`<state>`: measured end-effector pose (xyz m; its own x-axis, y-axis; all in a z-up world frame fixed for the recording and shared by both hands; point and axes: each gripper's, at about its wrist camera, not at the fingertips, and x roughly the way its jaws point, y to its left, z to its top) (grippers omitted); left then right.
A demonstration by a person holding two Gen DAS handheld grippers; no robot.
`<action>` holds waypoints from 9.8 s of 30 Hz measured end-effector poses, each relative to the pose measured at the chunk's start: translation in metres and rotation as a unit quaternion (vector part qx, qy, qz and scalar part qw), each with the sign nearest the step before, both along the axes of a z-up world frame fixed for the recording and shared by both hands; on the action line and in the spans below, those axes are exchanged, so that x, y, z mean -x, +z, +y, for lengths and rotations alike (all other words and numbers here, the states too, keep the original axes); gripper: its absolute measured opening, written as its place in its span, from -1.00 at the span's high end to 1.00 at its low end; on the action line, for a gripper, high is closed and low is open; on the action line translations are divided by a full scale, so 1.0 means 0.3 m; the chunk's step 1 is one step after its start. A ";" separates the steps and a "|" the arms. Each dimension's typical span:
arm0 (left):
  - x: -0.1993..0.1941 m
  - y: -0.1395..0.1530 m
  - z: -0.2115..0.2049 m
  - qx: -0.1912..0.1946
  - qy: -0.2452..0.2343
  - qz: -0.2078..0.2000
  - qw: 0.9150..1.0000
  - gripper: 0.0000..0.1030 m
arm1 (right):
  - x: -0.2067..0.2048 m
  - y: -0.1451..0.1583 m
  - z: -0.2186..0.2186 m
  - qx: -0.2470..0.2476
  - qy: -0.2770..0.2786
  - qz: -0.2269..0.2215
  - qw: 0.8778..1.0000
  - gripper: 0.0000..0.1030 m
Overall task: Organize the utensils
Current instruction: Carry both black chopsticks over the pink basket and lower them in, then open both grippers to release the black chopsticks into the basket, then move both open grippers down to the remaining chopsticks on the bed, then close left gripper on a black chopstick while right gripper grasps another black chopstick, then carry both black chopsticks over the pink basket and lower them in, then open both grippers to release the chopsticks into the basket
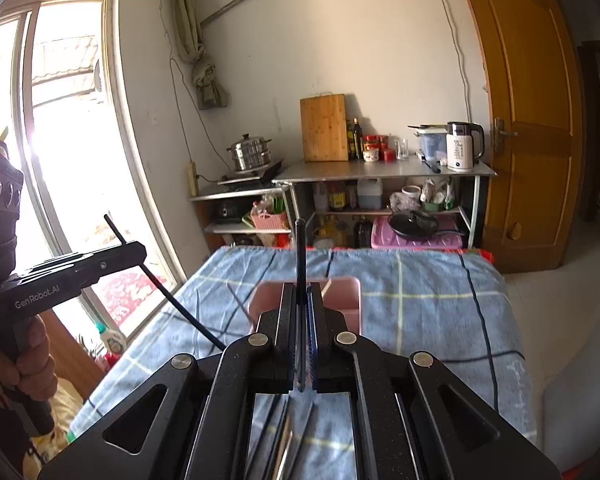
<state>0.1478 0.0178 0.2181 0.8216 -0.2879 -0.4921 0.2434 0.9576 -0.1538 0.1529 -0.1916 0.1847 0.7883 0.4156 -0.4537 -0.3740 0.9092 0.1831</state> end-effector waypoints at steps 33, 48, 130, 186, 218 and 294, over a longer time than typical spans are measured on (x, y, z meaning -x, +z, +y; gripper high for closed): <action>-0.284 -0.295 0.072 0.007 0.020 0.085 0.996 0.90 | -0.282 -0.243 0.143 0.025 0.014 0.087 0.996 0.90; -0.118 -0.267 0.122 0.019 0.037 0.056 0.998 0.82 | -0.166 -0.214 0.063 0.007 0.010 0.079 0.997 0.55; -0.094 -0.899 -0.095 0.031 0.016 0.229 0.973 0.76 | -0.066 -0.749 0.157 0.088 0.021 0.222 0.971 0.82; -0.056 -0.562 -0.058 0.017 -0.004 0.167 0.986 0.92 | -0.084 -0.480 0.042 0.037 0.019 0.190 0.981 0.90; 0.069 -0.307 -0.029 -0.013 -0.007 0.079 0.997 0.92 | 0.058 -0.243 -0.003 0.042 0.019 0.087 0.995 0.91; -0.144 -0.274 0.036 0.007 0.019 0.067 0.998 0.78 | -0.151 -0.187 0.094 0.034 0.021 0.063 0.997 0.54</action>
<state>0.1911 0.0285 0.1359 0.7585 -0.2661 -0.5948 0.1836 0.9631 -0.1967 0.1981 -0.1635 0.1287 0.7052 0.4124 -0.5767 -0.3899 0.9050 0.1703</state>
